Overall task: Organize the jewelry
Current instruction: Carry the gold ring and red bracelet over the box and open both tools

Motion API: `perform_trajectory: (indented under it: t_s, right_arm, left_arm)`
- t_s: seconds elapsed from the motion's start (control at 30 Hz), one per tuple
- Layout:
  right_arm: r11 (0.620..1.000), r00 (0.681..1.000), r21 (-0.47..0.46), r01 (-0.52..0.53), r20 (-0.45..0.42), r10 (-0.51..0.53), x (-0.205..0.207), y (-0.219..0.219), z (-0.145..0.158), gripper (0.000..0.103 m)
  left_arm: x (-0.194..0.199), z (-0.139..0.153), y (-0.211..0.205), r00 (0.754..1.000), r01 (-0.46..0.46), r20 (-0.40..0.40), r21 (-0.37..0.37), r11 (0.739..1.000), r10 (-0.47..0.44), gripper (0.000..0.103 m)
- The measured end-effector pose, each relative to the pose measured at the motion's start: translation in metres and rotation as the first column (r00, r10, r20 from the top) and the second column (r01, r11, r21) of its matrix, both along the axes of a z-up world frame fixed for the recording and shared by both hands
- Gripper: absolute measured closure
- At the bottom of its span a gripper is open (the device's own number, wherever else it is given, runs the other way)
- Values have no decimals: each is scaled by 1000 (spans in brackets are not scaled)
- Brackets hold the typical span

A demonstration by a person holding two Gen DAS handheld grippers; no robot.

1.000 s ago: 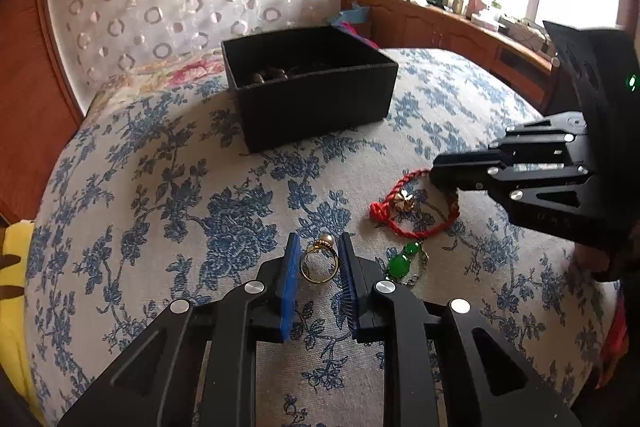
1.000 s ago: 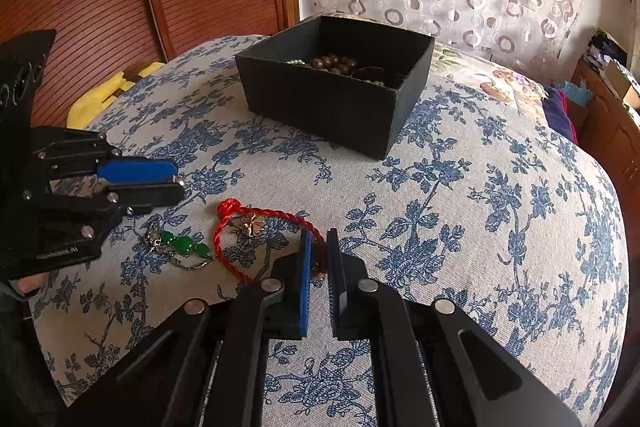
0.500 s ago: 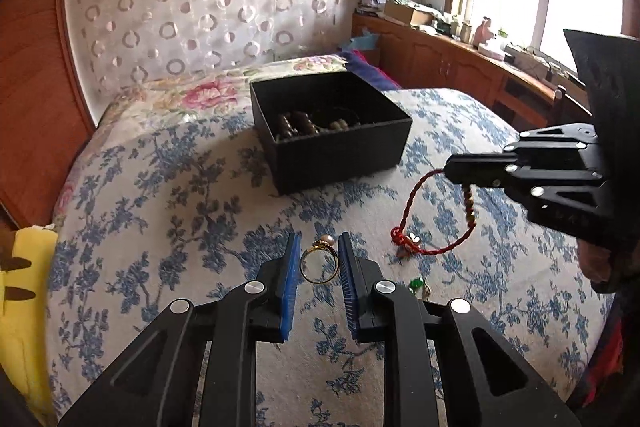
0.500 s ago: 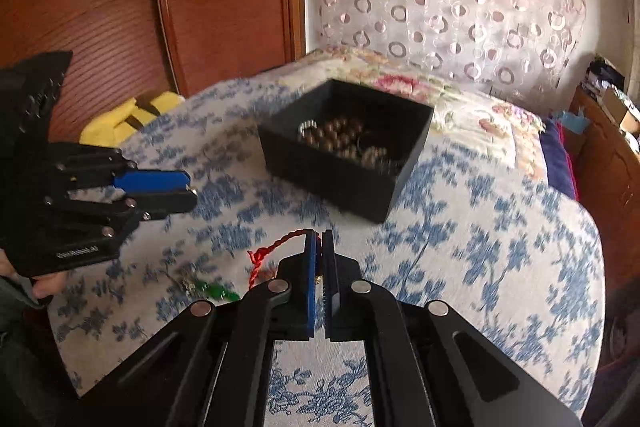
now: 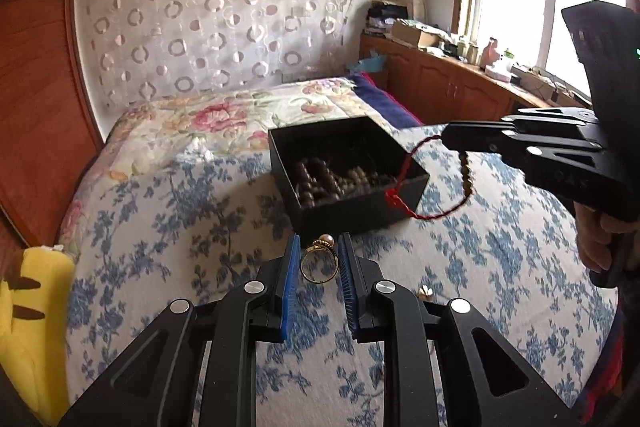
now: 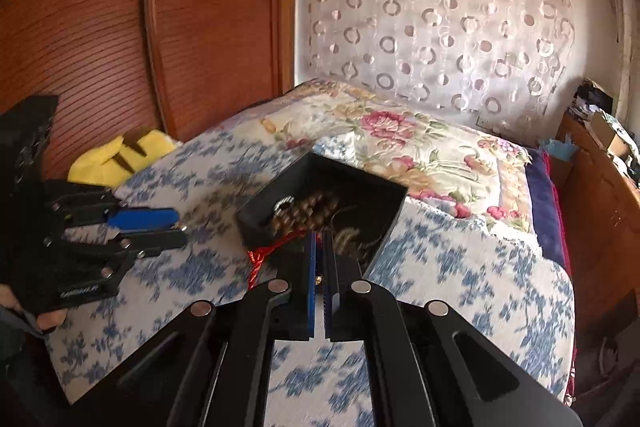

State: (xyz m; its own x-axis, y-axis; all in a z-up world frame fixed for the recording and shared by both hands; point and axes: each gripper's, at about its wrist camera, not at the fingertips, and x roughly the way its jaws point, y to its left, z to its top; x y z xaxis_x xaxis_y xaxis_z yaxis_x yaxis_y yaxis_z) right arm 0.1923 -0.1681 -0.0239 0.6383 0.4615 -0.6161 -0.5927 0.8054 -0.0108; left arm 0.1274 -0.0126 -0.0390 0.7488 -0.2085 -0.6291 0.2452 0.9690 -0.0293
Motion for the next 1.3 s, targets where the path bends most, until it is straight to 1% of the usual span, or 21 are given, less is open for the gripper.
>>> perform_trajectory:
  t_s: [0.13, 0.27, 0.4, 0.57, 0.6, 0.67, 0.7, 0.9, 1.13, 1.3]
  right_arm:
    - [999, 1000, 34, 31, -2, -31, 21, -3, 5, 100]
    - [996, 998, 64, 61, -29, -59, 44, -4, 3, 100]
    - [995, 996, 70, 72, -59, -68, 61, 0, -5, 99]
    - [995, 995, 69, 73, -75, -68, 72, 7, -13, 98]
    - [995, 994, 68, 78, -76, -73, 72, 7, -15, 97]
    - [994, 993, 67, 84, -88, -78, 74, 6, -19, 89]
    - [994, 993, 72, 84, -90, -77, 74, 4, -20, 89]
    - [993, 993, 78, 85, -91, -78, 68, -7, -22, 88]
    - [993, 993, 78, 89, -81, -83, 51, -21, -22, 88]
    - [992, 993, 83, 92, -76, -86, 36, -33, -24, 88]
  left_arm:
    - [8, 5, 0, 1000, -3, 13, 1, 1000, 3, 85]
    - [17, 9, -3, 1000, -4, 21, 6, 1000, 4, 85]
    - [26, 12, -4, 1000, -7, 23, 5, 1000, 7, 85]
    - [35, 13, -6, 1000, -9, 24, 14, 1000, 9, 85]
    - [37, 13, -7, 1000, -11, 24, 16, 1000, 10, 85]
    - [42, 14, -8, 1000, -12, 22, 17, 1000, 12, 85]
    - [44, 15, -9, 1000, -13, 21, 18, 1000, 13, 85]
    - [59, 15, -12, 1000, -17, 14, 22, 1000, 17, 85]
    - [83, 15, -23, 1000, -15, -2, 21, 1000, 15, 85]
    - [89, 15, -31, 1000, -12, 1, 30, 999, 12, 85]
